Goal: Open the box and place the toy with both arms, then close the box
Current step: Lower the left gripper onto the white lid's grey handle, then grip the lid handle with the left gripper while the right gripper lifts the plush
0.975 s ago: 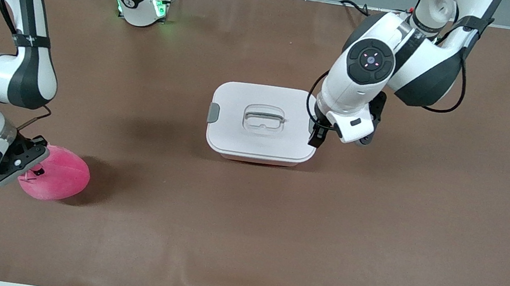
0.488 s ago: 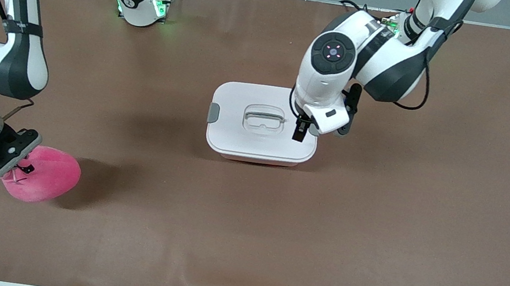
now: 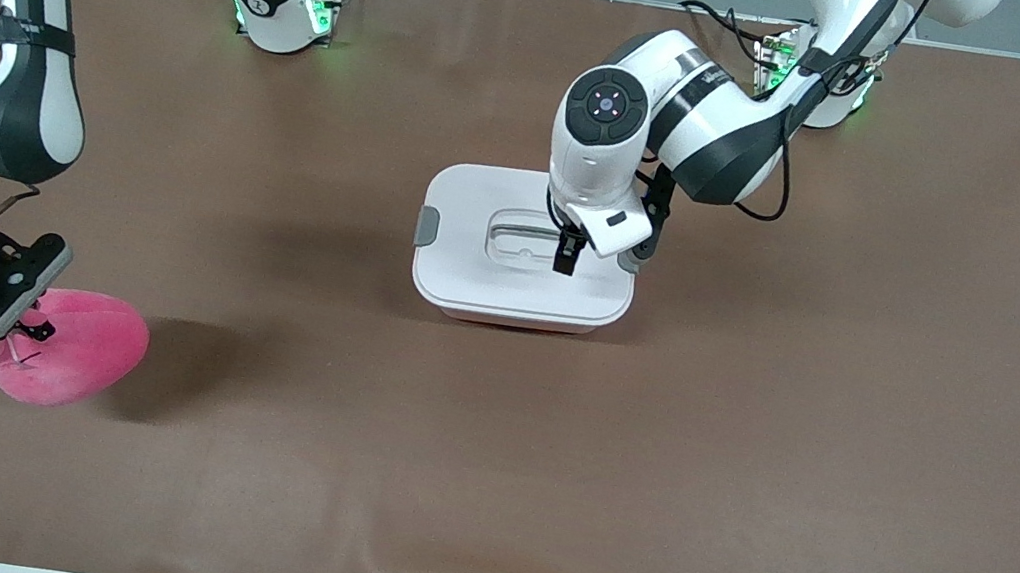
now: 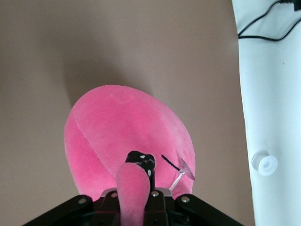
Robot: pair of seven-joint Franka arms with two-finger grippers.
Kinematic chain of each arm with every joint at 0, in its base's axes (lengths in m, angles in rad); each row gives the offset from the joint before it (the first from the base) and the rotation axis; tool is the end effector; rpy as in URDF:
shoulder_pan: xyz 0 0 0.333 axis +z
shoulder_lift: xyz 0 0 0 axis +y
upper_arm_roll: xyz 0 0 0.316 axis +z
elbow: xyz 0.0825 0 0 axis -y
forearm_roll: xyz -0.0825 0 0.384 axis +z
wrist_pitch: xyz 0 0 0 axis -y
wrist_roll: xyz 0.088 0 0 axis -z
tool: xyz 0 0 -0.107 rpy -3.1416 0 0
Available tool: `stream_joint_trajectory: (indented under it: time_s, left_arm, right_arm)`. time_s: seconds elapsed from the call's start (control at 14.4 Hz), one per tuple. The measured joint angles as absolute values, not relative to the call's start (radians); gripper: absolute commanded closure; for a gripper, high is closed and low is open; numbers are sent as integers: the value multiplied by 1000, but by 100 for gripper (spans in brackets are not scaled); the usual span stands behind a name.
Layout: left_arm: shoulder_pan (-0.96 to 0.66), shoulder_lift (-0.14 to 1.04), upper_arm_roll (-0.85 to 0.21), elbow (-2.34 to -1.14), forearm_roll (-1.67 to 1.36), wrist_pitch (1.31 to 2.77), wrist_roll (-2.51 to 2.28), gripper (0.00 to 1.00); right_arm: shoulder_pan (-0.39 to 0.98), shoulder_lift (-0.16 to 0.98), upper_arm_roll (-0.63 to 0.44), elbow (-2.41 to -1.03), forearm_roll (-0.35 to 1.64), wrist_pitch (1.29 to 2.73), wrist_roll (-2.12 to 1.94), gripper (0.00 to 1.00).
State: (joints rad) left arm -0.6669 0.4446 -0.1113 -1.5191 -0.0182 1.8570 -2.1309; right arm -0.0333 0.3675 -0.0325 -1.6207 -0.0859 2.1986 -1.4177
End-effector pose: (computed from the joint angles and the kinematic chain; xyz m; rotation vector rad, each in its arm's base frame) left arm 0.4853 -0.4658 0.3978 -2.3599 -1.9221 0.1175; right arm 0.6819 -0.0453 0.4320 2.2446 1.8876 0.1428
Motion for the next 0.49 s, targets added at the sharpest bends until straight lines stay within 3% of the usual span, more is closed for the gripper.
stream_joint_trajectory:
  time_s: [0.49]
  left_arm:
    - [-720, 489, -112, -1519, 67, 1930, -2347, 0]
  right_arm:
    - [-32, 368, -31, -1620, -88, 2202, -1665, 100]
